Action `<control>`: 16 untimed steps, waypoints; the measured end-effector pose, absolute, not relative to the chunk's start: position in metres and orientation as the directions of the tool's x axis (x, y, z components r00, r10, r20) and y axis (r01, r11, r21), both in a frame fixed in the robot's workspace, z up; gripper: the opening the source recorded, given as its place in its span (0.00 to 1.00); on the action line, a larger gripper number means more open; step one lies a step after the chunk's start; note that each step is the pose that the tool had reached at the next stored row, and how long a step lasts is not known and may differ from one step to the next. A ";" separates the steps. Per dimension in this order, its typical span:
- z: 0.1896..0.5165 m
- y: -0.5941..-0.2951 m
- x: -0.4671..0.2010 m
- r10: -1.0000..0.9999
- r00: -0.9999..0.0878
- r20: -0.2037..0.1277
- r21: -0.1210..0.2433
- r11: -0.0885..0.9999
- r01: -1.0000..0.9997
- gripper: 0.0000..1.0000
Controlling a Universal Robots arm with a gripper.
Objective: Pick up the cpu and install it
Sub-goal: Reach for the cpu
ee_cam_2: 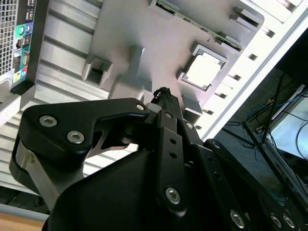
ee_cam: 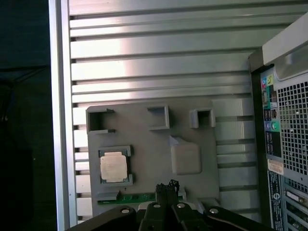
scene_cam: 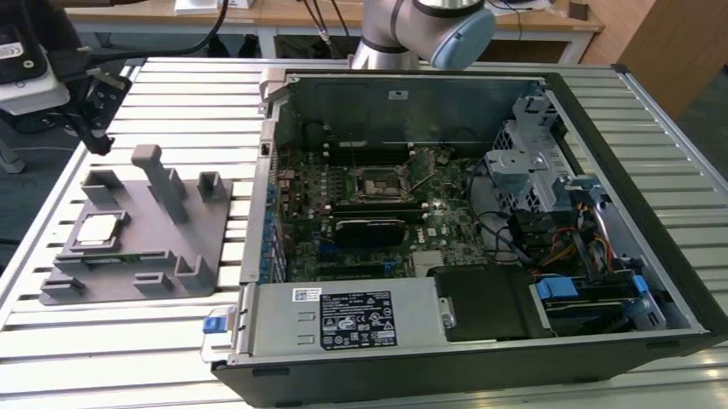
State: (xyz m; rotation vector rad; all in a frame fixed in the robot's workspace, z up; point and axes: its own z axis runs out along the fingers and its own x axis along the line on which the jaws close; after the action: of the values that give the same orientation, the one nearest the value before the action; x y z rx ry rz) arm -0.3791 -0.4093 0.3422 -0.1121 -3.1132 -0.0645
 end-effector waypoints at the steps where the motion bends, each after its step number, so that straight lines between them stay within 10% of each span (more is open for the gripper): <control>1: 0.342 -0.410 -0.383 0.071 -0.997 0.027 0.040 0.997 0.072 0.11; 16: 0.335 -0.412 -0.443 0.068 -0.997 0.027 0.040 0.997 0.069 0.11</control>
State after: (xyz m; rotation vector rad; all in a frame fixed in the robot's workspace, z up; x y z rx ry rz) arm -0.4427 -0.4123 0.3354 -0.1064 -3.1132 -0.0643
